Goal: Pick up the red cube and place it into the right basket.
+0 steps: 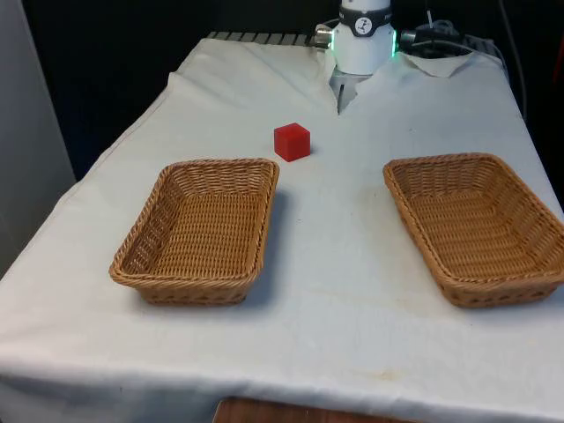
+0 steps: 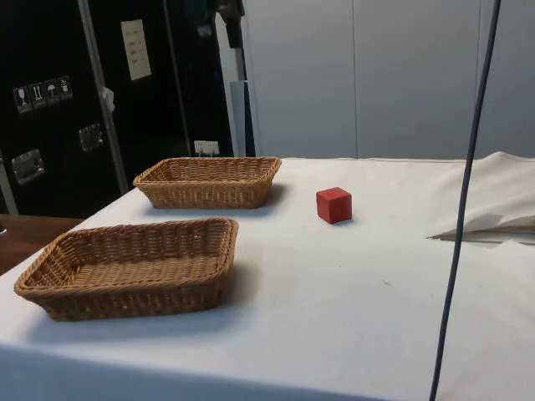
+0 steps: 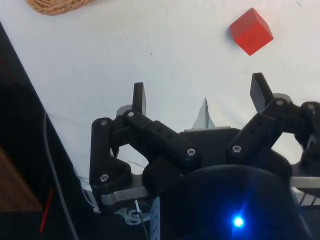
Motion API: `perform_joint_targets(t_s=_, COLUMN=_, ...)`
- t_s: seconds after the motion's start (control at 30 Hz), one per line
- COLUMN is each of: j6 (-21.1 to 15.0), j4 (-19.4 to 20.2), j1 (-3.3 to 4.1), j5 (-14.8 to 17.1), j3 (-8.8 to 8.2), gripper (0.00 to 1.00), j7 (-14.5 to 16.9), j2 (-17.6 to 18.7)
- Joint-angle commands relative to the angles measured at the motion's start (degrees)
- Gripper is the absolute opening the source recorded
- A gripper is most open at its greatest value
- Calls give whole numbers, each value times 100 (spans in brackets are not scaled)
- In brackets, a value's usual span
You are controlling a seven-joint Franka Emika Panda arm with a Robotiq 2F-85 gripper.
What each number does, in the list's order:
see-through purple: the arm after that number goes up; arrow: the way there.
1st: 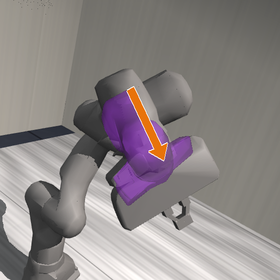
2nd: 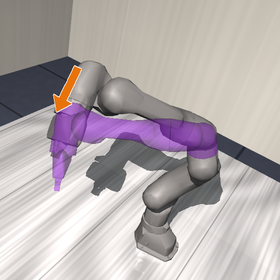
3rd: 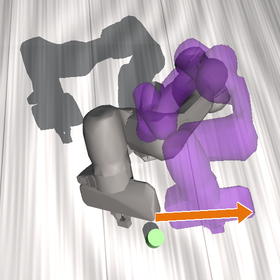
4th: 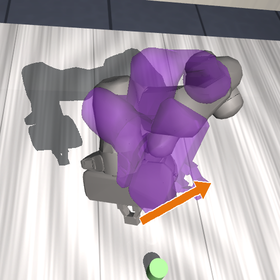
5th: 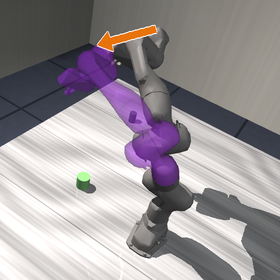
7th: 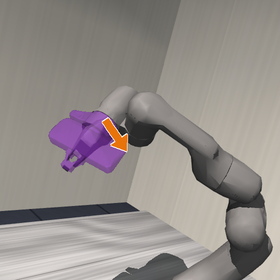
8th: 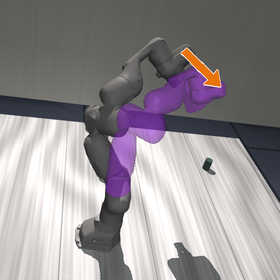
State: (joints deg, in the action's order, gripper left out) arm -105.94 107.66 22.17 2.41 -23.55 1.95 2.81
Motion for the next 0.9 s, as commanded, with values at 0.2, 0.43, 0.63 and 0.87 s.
perform_joint_targets(t_s=0.2, j6=-138, j4=172, j1=6, j5=-138, j3=0, gripper=100, j7=-286, j2=-80)
perform_joint_targets(t_s=0.43, j6=-206, j4=292, j1=6, j5=-223, j3=11, gripper=100, j7=-493, j2=-132)
perform_joint_targets(t_s=0.63, j6=-229, j4=367, j1=6, j5=-327, j3=23, gripper=100, j7=-670, j2=-178)
perform_joint_targets(t_s=0.87, j6=-292, j4=476, j1=6, j5=-464, j3=46, gripper=100, j7=-900, j2=-241)
